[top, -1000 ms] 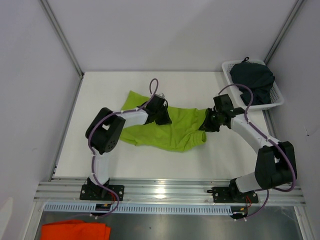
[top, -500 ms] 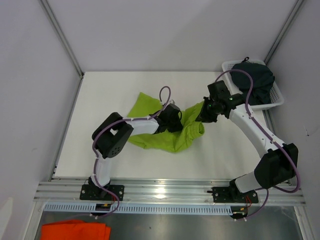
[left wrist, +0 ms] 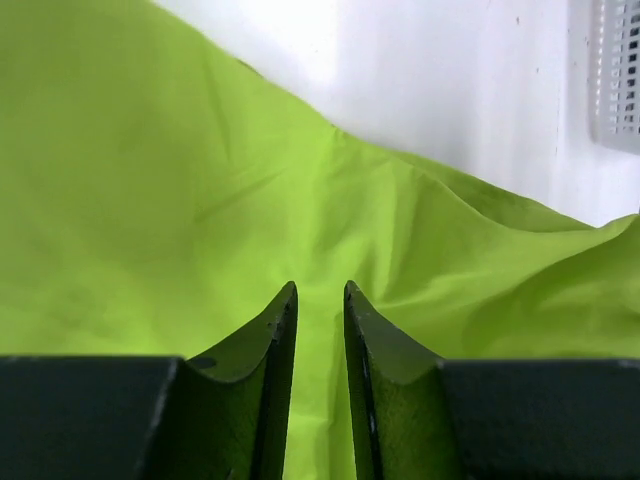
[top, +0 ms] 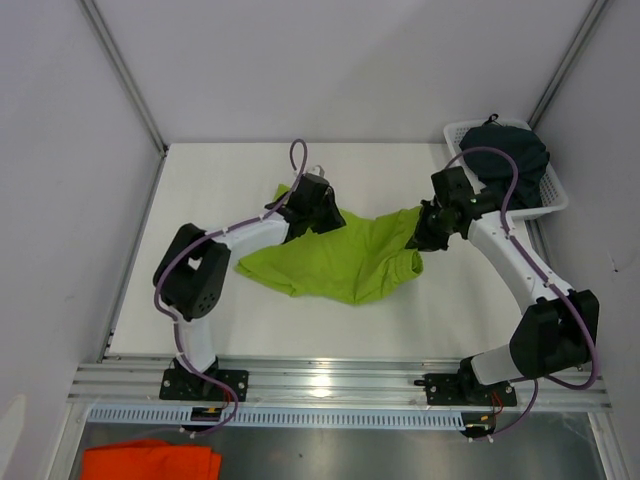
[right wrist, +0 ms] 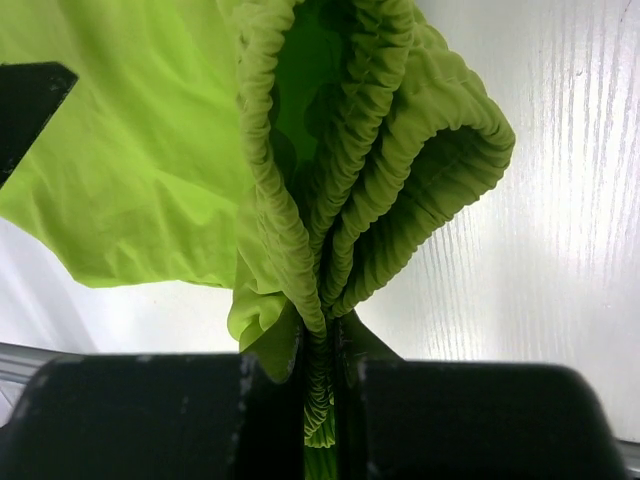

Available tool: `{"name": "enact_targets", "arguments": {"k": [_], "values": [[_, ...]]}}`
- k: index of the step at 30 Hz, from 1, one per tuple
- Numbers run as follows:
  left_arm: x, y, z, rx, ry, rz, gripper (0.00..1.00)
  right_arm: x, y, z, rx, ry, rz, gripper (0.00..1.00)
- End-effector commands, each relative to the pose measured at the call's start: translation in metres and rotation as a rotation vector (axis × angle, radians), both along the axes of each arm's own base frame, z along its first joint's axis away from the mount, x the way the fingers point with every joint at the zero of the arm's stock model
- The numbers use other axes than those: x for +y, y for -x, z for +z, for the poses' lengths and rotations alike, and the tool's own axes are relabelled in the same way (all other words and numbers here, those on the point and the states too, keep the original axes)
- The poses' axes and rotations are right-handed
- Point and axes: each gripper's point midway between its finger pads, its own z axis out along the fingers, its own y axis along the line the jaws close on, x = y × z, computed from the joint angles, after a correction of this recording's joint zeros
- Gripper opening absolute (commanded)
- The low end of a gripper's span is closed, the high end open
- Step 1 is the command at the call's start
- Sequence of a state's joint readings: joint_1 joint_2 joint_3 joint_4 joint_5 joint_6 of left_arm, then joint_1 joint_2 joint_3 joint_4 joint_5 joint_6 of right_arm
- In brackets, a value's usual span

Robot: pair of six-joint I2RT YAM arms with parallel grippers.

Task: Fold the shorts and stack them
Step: Fold the shorts

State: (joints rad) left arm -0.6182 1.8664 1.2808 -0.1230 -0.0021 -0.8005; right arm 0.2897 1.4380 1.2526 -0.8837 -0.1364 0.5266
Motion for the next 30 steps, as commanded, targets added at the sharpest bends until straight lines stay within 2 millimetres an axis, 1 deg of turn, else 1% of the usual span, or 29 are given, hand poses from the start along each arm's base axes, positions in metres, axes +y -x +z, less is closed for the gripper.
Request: {"name": "enact_targets", "arguments": {"k": [1,3,4,6,7,9,10,11,12,13,14,15,16,17,18,19,20,21,22,23,24,25,26,27,28,29,30], "values": [[-0.014,0.003,-0.019,0.032,-0.039,-0.099,0.28,0.004,-0.007,0.015,-0.077,-0.023,0.049,0.0],[-0.012,0.001,-0.034,0.052,-0.064,-0.089,0.27,0.003,-0.01,0.016,-0.083,-0.024,0.052,0.0],[-0.012,0.0,-0.046,0.07,-0.08,-0.084,0.27,0.002,-0.011,0.015,-0.079,-0.023,0.052,0.0],[-0.012,-0.003,-0.054,0.073,-0.087,-0.068,0.26,0.001,-0.015,0.016,-0.084,-0.023,0.049,0.0],[-0.007,0.004,-0.069,0.104,-0.088,-0.048,0.26,0.0,-0.018,0.014,-0.084,-0.016,0.051,0.0],[-0.006,0.007,-0.074,0.105,-0.072,-0.021,0.26,-0.002,-0.026,0.014,-0.098,-0.012,0.057,0.0],[0.003,0.012,-0.087,0.113,-0.078,0.024,0.26,-0.002,-0.03,0.014,-0.108,-0.004,0.072,0.0],[0.004,0.014,-0.085,0.111,-0.07,0.039,0.26,-0.002,-0.034,0.008,-0.095,0.005,0.079,0.0],[0.006,0.017,-0.087,0.11,-0.073,0.058,0.26,-0.003,-0.038,0.008,-0.094,0.012,0.082,0.0],[0.013,0.03,-0.1,0.144,-0.08,0.085,0.26,-0.004,-0.046,0.013,-0.114,0.011,0.081,0.0],[0.015,0.032,-0.095,0.138,-0.068,0.108,0.25,-0.004,-0.052,0.015,-0.129,0.017,0.097,0.0],[0.01,0.033,-0.09,0.107,-0.052,0.13,0.24,-0.005,-0.058,0.012,-0.123,0.026,0.099,0.0],[0.022,0.055,-0.108,0.154,-0.055,0.17,0.23,-0.007,-0.069,0.021,-0.15,0.022,0.098,0.0],[0.01,0.058,-0.094,0.115,0.002,0.173,0.23,-0.008,-0.073,0.022,-0.149,0.031,0.115,0.0],[0.008,0.062,-0.091,0.097,0.02,0.196,0.23,-0.007,-0.079,0.013,-0.116,0.039,0.12,0.0],[0.011,0.074,-0.098,0.12,0.034,0.236,0.23,-0.006,-0.078,0.012,-0.088,0.04,0.131,0.0],[0.001,0.084,-0.096,0.116,0.042,0.226,0.24,-0.002,-0.087,0.023,-0.114,0.029,0.157,0.0],[-0.005,0.086,-0.091,0.105,0.053,0.226,0.24,0.002,-0.09,0.02,-0.101,0.017,0.174,0.0],[-0.01,0.081,-0.083,0.081,0.062,0.245,0.24,0.006,-0.089,0.024,-0.097,0.0,0.192,0.0],[-0.013,0.084,-0.082,0.082,0.044,0.24,0.25,0.009,-0.092,0.032,-0.117,-0.003,0.199,0.0],[-0.013,0.083,-0.083,0.082,0.027,0.241,0.25,0.011,-0.092,0.037,-0.127,0.0,0.206,0.0],[-0.024,0.073,-0.069,0.06,0.042,0.228,0.26,0.013,-0.088,0.041,-0.125,0.002,0.213,0.0],[-0.022,0.067,-0.069,0.062,0.029,0.229,0.26,0.018,-0.086,0.046,-0.134,0.0,0.228,0.0],[-0.026,0.059,-0.064,0.056,0.02,0.216,0.26,0.023,-0.082,0.049,-0.135,0.0,0.243,0.0],[-0.028,0.058,-0.064,0.064,0.025,0.203,0.26,0.025,-0.076,0.052,-0.13,0.008,0.255,0.0],[-0.023,0.052,-0.065,0.069,0.021,0.207,0.26,0.034,-0.07,0.055,-0.131,0.018,0.283,0.0],[-0.025,0.046,-0.061,0.059,0.025,0.199,0.26,0.033,-0.067,0.055,-0.138,0.059,0.286,0.0]]}}
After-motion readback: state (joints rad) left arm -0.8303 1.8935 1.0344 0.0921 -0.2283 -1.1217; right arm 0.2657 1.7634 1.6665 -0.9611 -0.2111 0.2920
